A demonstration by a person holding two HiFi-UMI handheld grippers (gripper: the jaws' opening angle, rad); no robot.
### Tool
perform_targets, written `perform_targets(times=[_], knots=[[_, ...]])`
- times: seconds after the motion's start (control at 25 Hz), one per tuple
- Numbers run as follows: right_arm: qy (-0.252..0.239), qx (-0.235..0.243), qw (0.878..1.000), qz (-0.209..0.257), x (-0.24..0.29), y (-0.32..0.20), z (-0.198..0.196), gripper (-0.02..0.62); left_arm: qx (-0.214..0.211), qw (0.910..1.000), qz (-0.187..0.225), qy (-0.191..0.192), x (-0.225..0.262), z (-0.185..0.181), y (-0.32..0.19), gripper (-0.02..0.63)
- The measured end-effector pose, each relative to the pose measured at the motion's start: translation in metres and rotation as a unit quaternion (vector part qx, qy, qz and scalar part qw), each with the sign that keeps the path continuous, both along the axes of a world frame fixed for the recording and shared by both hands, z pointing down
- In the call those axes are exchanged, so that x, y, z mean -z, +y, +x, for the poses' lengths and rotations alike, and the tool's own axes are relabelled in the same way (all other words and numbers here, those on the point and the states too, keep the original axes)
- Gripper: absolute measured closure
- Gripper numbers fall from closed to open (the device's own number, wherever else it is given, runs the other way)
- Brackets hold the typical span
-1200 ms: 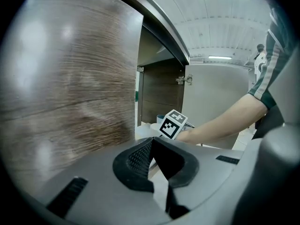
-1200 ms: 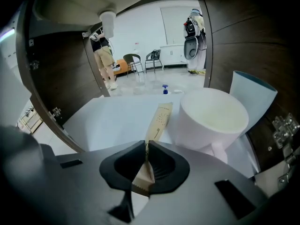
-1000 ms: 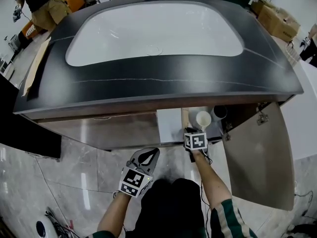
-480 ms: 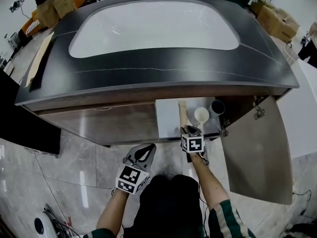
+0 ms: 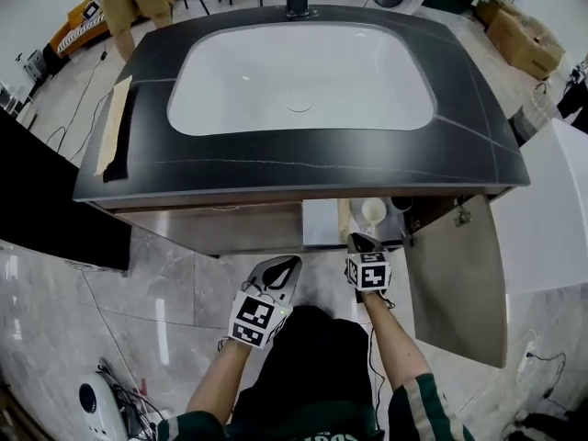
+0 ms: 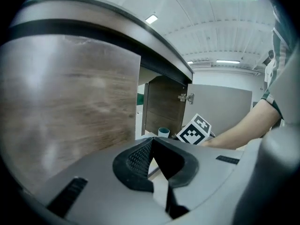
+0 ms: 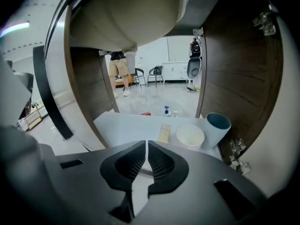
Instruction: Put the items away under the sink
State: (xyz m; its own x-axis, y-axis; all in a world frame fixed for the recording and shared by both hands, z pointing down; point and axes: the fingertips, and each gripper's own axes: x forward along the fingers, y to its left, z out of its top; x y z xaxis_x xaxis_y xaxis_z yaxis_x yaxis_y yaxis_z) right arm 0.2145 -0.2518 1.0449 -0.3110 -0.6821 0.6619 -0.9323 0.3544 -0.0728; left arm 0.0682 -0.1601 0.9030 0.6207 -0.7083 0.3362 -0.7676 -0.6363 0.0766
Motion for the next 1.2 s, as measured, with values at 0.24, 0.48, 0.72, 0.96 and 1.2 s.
perform_targets(times=[0.24,0.48,0.72,0.96,1.2], knots=[[0.012,0.011,1.0,-0.026,0.105,0.043,-0.004,0.545,-0.015,0.9996,-0.002,-0.024,0.115,0.0,0.013,0.595],[0.006,0.018,1.0,-0.021,0.244,0.073,-0.007,0.545,-0.021,0.9995,-0.013,-0.019,0.245,0.011,0.03,0.595],[-0.026,0.025,0.999,0.002,0.394,0.124,-0.02,0.545,-0.012,0.9996,-0.025,-0.006,0.373,0.018,0.063,0.595],[-0.044,0.047,0.997,0.044,0.514,0.171,-0.028,0.545,-0.002,0.9998,-0.02,0.0,0.466,0.021,0.11,0.595],[-0.08,0.05,0.989,0.117,0.623,0.191,-0.035,0.545,0.006,1.0,-0.006,-0.001,0.519,0.014,0.14,0.595]])
